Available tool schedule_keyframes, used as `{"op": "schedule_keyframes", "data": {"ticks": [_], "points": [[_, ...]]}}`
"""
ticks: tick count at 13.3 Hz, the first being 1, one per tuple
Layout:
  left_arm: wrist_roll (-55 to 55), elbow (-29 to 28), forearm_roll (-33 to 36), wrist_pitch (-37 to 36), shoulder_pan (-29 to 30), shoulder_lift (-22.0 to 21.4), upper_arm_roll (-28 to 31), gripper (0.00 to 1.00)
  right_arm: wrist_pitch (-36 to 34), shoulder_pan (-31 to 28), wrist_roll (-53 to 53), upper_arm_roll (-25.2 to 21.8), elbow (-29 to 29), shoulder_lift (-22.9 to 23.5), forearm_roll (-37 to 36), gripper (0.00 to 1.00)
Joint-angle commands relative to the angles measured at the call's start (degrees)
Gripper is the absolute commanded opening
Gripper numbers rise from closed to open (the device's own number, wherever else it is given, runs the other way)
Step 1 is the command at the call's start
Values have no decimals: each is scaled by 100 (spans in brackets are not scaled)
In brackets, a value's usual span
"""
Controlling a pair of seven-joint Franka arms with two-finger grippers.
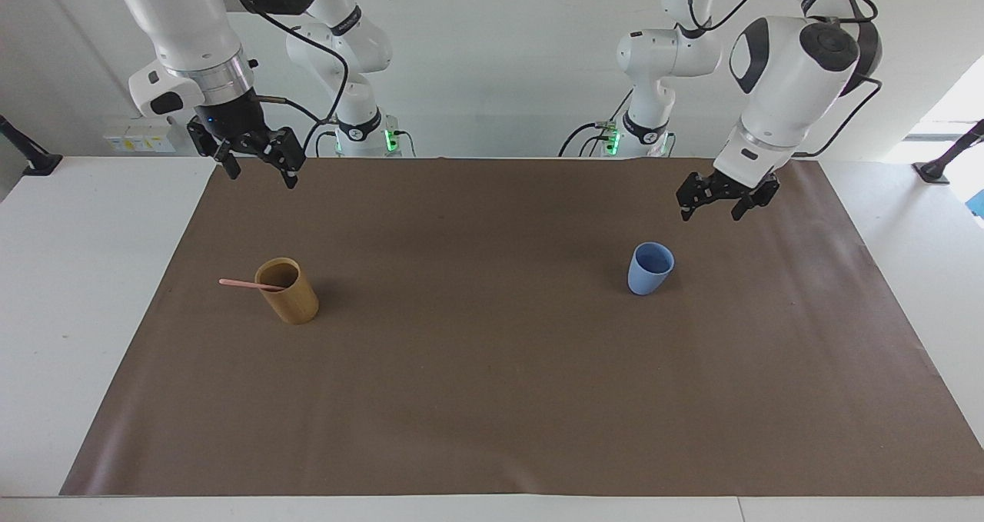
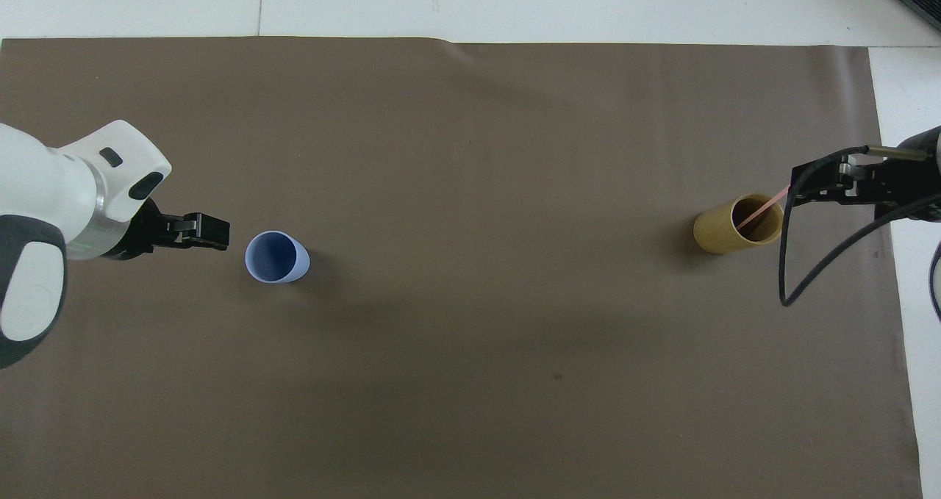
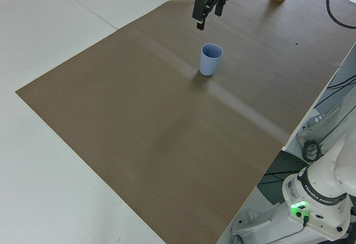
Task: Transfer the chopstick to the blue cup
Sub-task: 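Reach the left gripper down to the blue cup's rim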
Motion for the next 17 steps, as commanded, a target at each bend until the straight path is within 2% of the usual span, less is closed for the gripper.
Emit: {"op": "schedule_keyframes", "data": {"ticks": [1,4,6,9,12,14,15,17], "points": [[-224,-726,3,773,-120,-117,79,100,82,-71,-168,2,-45,-9,41,100],[-348,-1279,3,1265,-233,50,79,100,82,-71,-177,2,-45,-9,41,100],[-566,-1553,3,1985,-234,199,71,100,82,-71,-177,2,-45,-17,41,100],[-655,-1580,3,2392,-225,454,71,100,82,-71,-308,-7,-72,-17,41,100],[-655,-1615,3,2446,-243,560,71,100,82,-71,-308,-15,-72,-17,41,100],[-638,-1572,3,2402,-251,586,71,62,91,-71,-308,-42,-72,-17,41,100],[-612,-1537,3,2367,-251,595,71,38,91,-71,-308,-42,-72,-17,41,100],[-533,-1501,3,2331,-304,613,71,0,100,-71,-308,-42,-72,-17,41,100]]}}
